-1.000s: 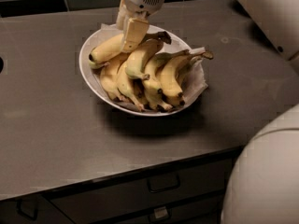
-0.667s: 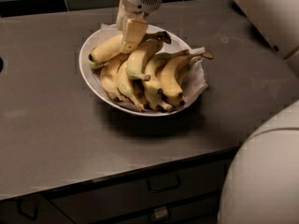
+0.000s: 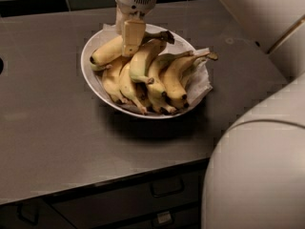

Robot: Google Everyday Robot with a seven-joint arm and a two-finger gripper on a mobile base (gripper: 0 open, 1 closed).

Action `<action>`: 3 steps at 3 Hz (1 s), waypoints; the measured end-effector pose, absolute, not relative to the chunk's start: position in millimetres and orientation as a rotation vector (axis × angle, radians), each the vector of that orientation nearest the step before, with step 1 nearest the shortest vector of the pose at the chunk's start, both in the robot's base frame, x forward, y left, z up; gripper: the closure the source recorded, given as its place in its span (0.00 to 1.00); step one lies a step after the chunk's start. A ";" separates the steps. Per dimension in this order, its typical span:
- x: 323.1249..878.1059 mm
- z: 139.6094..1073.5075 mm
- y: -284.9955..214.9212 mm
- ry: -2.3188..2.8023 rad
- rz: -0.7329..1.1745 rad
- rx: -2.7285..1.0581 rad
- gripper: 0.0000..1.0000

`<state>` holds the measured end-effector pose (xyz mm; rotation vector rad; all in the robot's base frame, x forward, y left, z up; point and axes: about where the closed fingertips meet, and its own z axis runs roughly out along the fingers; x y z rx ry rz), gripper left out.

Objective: Pick banana from white bowl

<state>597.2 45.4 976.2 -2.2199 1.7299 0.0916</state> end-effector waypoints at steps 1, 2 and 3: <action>601.1 971.0 56.0 1.719 0.090 -2.305 0.43; 600.4 971.0 56.8 1.719 0.092 -2.311 0.61; 600.4 971.0 56.8 1.719 0.092 -2.311 0.85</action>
Offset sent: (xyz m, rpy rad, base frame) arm 0.0036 0.0092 -0.0046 -0.0472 0.0254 0.0379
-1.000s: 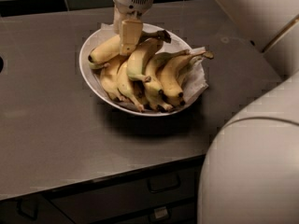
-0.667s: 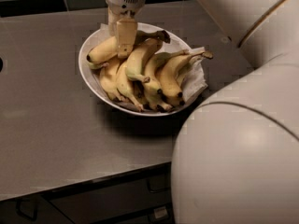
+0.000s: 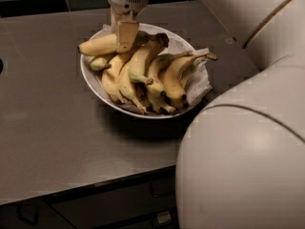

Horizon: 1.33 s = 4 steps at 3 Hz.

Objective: Pick banana from white bowl

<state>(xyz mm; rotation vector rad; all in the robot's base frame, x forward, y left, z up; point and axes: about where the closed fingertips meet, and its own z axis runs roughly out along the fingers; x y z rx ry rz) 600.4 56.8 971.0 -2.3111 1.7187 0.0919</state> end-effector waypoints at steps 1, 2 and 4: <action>604.4 975.4 59.8 1.692 0.066 -2.267 1.00; 594.2 991.4 48.1 1.595 -0.011 -2.193 1.00; 539.2 1009.1 6.9 1.391 -0.089 -2.008 1.00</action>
Offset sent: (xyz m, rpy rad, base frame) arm -0.0275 -0.0240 0.0470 0.2089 -0.3562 0.0200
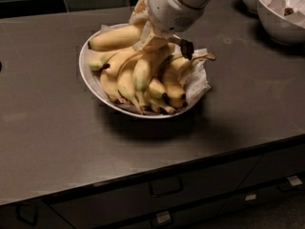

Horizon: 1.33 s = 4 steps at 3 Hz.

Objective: Pick banana from white bowl

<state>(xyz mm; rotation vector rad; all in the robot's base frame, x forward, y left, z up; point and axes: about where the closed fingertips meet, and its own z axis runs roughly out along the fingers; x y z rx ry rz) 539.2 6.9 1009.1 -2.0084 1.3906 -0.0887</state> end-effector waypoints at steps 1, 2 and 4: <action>525.3 1024.8 -6.6 1.301 -0.149 -1.913 1.00; 510.8 1048.1 -15.9 1.236 -0.224 -1.848 1.00; 492.9 1082.2 -21.7 1.166 -0.299 -1.802 1.00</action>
Offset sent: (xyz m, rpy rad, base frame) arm -0.0462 -0.0391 0.0668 0.1424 -0.3389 -0.0215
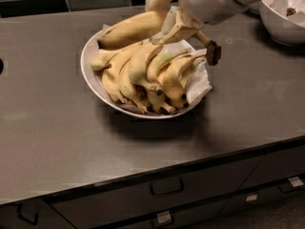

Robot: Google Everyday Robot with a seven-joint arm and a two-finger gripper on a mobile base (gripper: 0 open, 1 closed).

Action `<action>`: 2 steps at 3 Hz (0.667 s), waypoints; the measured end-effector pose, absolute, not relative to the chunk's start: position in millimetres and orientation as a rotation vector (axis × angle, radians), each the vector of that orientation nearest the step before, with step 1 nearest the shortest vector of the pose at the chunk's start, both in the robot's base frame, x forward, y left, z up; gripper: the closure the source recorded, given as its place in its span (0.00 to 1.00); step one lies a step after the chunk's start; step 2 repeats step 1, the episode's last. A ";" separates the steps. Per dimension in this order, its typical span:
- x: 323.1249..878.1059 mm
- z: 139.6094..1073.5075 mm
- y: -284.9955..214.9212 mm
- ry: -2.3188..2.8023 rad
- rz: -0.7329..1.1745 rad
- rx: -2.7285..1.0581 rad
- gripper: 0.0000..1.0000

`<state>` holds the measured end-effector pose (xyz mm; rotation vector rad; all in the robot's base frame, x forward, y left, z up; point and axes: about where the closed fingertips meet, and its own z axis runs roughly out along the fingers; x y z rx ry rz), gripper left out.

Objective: Pick banana from white bowl

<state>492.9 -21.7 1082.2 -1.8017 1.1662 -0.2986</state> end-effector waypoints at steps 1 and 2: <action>492.7 1082.5 -21.6 1.165 -0.299 -1.802 1.00; 492.7 1082.5 -21.6 1.165 -0.299 -1.802 1.00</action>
Offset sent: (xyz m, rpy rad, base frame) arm 0.0000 0.0000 0.0000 0.0000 0.0000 0.0000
